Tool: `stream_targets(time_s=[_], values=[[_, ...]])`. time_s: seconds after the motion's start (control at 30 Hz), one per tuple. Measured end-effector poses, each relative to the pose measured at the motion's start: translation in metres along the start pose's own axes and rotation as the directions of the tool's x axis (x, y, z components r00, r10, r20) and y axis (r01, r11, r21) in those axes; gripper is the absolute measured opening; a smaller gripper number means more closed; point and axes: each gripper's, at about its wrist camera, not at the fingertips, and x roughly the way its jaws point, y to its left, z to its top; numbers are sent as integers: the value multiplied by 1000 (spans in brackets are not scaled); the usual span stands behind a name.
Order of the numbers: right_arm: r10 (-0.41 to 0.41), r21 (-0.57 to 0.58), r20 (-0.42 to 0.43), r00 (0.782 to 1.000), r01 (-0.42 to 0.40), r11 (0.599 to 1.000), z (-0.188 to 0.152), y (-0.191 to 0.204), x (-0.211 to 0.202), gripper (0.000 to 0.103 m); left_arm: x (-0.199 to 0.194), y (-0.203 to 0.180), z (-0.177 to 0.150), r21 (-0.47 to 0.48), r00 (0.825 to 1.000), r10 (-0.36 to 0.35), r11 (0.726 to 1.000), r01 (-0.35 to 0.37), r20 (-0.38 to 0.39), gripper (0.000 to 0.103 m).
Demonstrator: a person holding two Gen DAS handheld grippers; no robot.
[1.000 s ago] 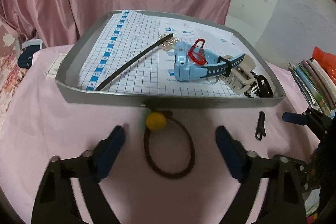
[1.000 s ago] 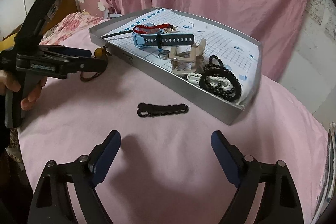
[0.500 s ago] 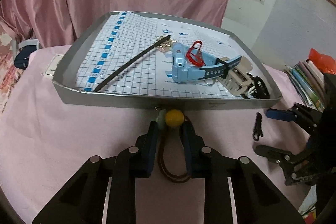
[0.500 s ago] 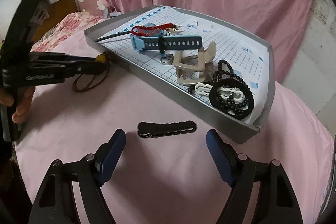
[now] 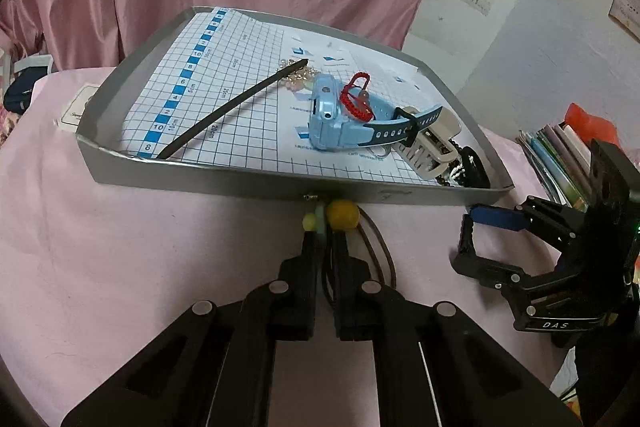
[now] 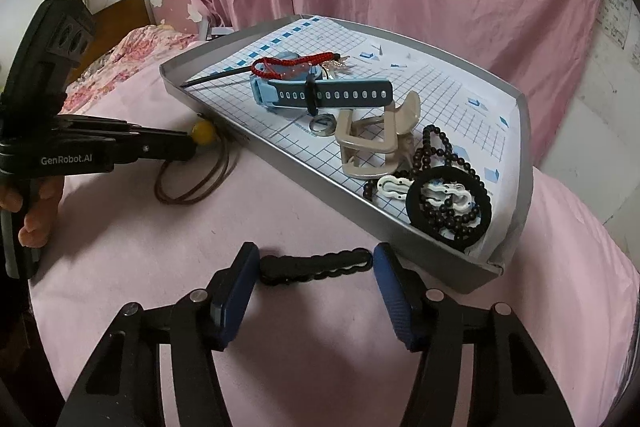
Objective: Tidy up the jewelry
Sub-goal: 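Grasp the yellow-bead elastic band with the left tool while the right tool grasps the black chain clip, then carry the elastic band and chain clip into the tray and open both tools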
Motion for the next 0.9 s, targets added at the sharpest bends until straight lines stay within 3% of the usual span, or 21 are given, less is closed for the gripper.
stream_targets(time_s=[0.4,0.7,0.9], values=[[8,4,2,1000,-8,1000,0,2,-1,56,0,-7,-2,29,1000,-12,999,12,-3,4],[20,7,11,1000,-20,1000,-5,7,-5,56,-13,-30,-14,116,997,50,992,-57,63,4],[-13,5,65,998,13,1000,-8,9,-18,56,-25,-38,-20,145,989,63,986,-83,133,4]])
